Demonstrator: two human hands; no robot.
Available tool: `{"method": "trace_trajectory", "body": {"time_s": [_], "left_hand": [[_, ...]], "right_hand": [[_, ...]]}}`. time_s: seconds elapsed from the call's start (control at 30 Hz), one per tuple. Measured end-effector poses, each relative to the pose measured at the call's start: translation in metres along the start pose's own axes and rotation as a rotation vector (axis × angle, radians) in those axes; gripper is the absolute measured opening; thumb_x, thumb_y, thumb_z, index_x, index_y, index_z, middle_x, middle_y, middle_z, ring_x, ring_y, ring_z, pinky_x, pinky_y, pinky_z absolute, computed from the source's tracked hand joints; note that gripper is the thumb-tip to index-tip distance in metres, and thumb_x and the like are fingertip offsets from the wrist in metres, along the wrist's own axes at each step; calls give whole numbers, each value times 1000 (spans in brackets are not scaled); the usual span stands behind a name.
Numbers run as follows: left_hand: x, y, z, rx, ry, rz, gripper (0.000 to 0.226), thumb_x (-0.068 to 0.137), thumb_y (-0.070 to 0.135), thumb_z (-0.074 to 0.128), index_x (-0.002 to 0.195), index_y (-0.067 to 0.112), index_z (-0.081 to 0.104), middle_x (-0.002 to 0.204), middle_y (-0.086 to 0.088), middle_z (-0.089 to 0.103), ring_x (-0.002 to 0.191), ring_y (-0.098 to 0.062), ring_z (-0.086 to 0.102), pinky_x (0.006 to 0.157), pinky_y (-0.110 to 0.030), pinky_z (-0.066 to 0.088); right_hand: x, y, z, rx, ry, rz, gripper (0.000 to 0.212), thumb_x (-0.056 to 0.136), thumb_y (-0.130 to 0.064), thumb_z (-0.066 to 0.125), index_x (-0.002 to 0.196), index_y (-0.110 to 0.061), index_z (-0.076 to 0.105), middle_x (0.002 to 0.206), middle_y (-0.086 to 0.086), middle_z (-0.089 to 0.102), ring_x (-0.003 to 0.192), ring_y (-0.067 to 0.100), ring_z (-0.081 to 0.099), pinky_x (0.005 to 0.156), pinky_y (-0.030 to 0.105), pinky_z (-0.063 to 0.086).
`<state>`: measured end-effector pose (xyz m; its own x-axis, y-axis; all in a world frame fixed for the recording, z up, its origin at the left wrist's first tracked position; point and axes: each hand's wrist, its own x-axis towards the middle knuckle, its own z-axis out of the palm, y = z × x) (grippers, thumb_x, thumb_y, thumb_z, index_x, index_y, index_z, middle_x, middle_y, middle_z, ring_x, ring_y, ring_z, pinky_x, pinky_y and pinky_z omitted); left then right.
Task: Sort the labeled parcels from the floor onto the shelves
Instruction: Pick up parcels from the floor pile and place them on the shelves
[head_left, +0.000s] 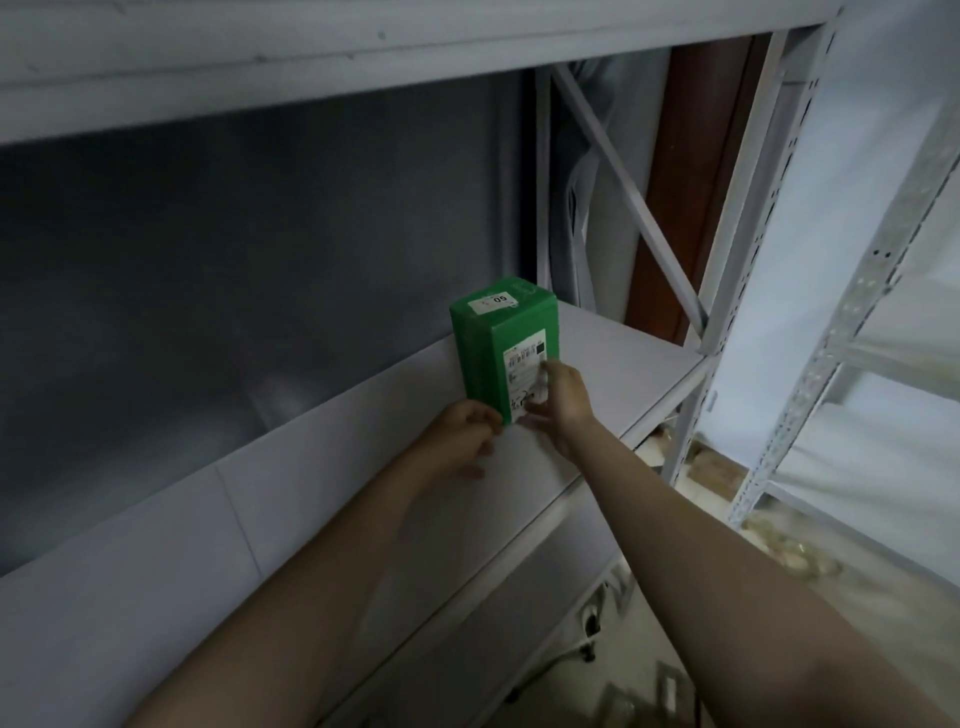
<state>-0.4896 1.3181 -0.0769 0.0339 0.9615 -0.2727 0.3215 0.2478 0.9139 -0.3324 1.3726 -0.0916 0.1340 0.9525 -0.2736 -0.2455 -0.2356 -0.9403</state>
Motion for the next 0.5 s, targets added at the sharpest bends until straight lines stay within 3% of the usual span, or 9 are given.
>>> {"method": "trace_trajectory", "body": {"time_s": [0.07, 0.13, 0.33, 0.5], "left_hand": [[-1, 4, -2, 19, -16, 32, 26, 94, 1, 48, 94, 20, 66, 101, -2, 68, 90, -19, 67, 73, -39, 59], [-3, 11, 6, -4, -70, 49, 24, 94, 3, 50, 92, 21, 66, 98, 2, 70, 92, -20, 71, 74, -39, 61], [-7, 38, 95, -43, -247, 87, 30, 97, 4, 44, 90, 24, 65, 96, 3, 75, 85, -16, 75, 70, -37, 63], [-16, 39, 199, -33, -397, 100, 34, 90, -6, 41, 91, 18, 65, 94, 0, 72, 74, -12, 72, 71, -35, 61]], "right_hand": [[-1, 2, -1, 43, -18, 19, 43, 108, -34, 37, 136, -6, 53, 126, 26, 65, 109, 43, 66, 90, 64, 60], [-6, 3, -15, 115, 12, -5, 41, 110, -33, 35, 132, -5, 53, 122, 25, 66, 104, 43, 68, 91, 61, 60], [-44, 20, -121, 334, 198, -73, 29, 106, -34, 44, 105, -11, 62, 83, 10, 68, 65, 27, 66, 66, 43, 61], [-90, 72, -248, 363, 464, 24, 28, 102, -40, 48, 103, -17, 64, 79, 2, 67, 62, 23, 65, 62, 32, 57]]}}
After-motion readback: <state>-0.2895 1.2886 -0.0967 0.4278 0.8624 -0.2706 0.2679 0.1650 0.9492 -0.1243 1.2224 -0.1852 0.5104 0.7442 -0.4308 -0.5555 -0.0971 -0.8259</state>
